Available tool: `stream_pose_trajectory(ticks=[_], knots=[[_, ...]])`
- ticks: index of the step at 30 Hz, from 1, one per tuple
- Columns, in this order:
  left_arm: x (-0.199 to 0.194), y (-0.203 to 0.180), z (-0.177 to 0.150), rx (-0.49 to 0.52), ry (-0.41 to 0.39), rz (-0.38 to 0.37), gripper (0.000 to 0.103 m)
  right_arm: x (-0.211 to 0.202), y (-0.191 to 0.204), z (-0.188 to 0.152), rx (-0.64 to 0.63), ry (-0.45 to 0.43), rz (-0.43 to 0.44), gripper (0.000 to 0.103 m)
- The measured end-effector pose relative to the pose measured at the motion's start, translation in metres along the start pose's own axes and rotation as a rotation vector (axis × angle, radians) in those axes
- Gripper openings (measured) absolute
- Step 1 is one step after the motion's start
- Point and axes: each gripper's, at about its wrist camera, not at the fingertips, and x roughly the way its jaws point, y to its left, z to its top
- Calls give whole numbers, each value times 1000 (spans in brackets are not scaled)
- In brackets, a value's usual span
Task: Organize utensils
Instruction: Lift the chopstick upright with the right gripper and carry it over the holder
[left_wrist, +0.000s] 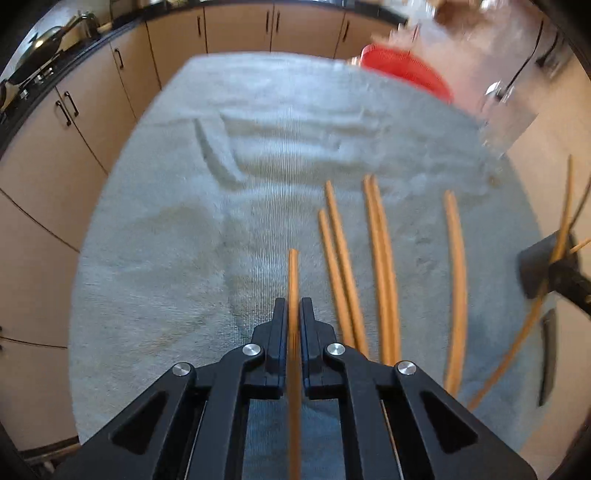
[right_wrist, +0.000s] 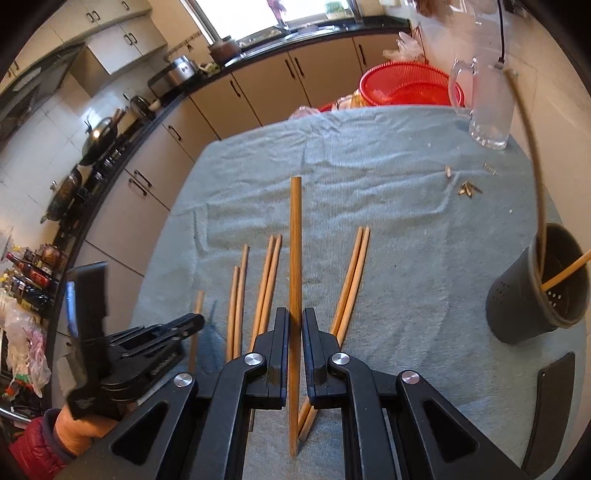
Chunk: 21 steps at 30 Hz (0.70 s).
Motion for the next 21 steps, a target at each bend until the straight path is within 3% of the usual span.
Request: stream_pose_trajectory(ticks=[10, 21], knots=[[-93, -2, -7, -23, -237, -16, 6, -61, -7, -10, -9, -153, 30, 8], [-146, -14, 2, -31, -352, -3, 6, -107, -21, -8, -9, -241, 57, 8]])
